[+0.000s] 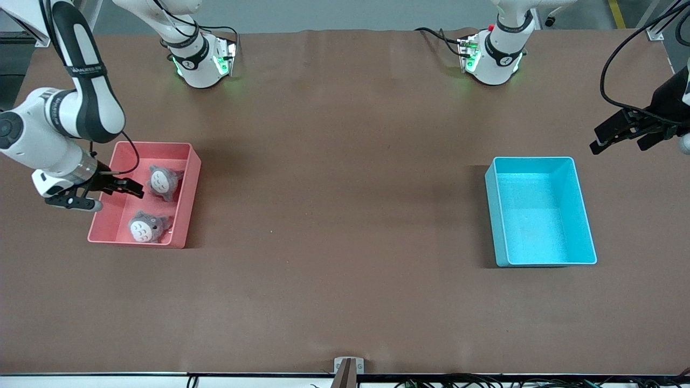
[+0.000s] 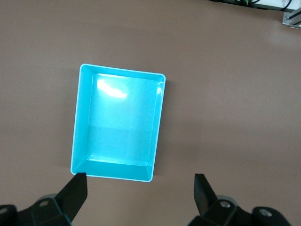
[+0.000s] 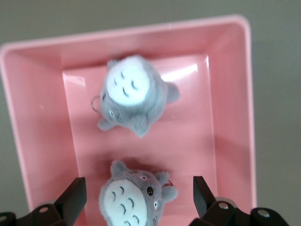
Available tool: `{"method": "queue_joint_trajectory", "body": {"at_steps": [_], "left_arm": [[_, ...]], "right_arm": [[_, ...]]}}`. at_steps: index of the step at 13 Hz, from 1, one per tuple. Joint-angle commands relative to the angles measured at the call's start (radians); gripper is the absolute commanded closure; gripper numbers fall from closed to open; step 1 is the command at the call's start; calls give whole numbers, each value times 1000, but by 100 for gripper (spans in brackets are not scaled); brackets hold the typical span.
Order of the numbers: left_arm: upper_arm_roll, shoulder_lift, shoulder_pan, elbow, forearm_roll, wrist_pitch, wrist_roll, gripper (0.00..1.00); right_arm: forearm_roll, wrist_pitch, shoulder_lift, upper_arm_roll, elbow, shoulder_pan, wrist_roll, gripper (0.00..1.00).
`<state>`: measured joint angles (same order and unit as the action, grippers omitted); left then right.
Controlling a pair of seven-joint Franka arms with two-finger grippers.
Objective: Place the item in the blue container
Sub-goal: 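Reach the right gripper into the pink box and grasp a grey plush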
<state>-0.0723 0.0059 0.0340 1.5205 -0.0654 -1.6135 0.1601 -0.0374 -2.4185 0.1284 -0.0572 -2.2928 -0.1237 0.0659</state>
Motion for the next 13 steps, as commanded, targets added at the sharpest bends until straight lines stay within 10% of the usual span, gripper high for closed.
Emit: {"method": "queue_joint_trajectory", "body": {"at_steps": [1, 13], "left_arm": [[-6, 20, 15, -6, -13, -6, -8, 0], [-66, 28, 3, -10, -17, -20, 9, 0]], "right_arm": [[-18, -48, -29, 13, -82, -13, -3, 0], [-29, -160, 57, 19, -205, 1, 2, 3]]}}
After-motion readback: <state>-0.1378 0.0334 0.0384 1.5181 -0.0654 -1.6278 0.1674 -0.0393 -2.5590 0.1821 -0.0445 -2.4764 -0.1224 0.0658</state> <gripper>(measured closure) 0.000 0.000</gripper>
